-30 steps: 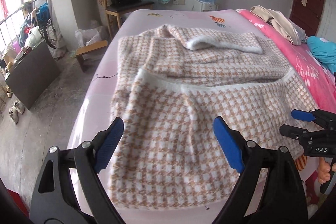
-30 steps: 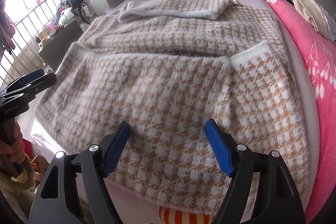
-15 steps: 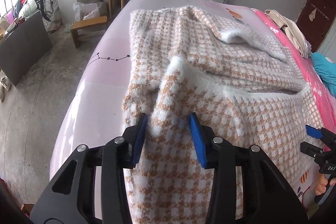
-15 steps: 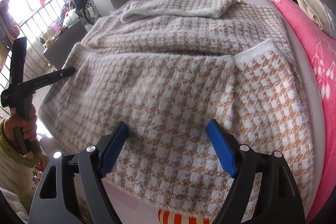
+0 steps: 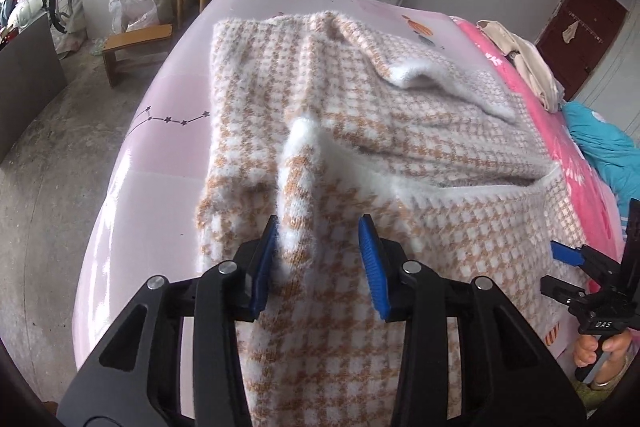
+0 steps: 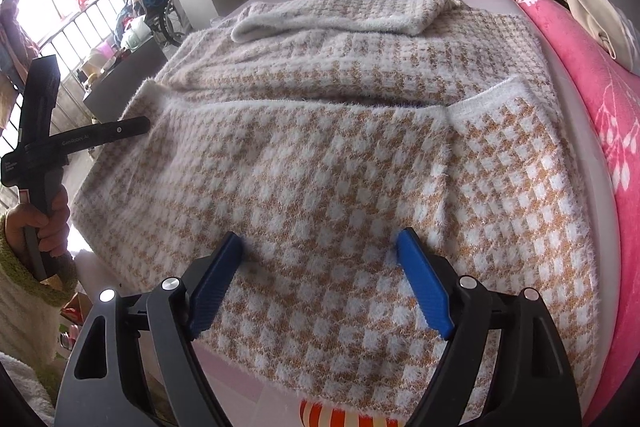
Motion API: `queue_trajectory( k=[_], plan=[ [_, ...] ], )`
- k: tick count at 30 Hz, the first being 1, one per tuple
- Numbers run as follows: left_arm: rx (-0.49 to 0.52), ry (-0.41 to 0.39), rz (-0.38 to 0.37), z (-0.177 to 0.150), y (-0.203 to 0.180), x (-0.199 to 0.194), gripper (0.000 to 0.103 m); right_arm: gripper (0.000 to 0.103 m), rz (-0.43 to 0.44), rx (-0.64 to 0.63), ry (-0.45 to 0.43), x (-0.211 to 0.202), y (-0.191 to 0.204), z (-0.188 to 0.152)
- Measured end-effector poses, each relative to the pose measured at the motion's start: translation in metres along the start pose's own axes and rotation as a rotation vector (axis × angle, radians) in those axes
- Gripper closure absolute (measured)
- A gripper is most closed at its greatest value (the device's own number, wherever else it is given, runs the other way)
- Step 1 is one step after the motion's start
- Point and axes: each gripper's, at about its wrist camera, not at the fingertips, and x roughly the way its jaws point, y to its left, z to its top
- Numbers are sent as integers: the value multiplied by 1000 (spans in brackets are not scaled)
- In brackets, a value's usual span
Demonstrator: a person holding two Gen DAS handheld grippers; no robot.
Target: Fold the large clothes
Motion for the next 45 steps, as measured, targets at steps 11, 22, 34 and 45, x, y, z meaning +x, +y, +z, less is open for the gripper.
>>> queue_trajectory(
  k=[11,22,34,45],
  plan=[
    [142,32,224,-8,-28,12,62,20,-5,-1,-11,2,2,1],
    [162,25,259,-9,-33,11,62,20,-2,0,-16,2,3,0],
    [163,27,269,-9,-34,13,62,19,2,0,-22,2,3,-1],
    [172,26,312,-11,-38,14,62,18,27,33,-38,-9,-5,0]
  ],
)
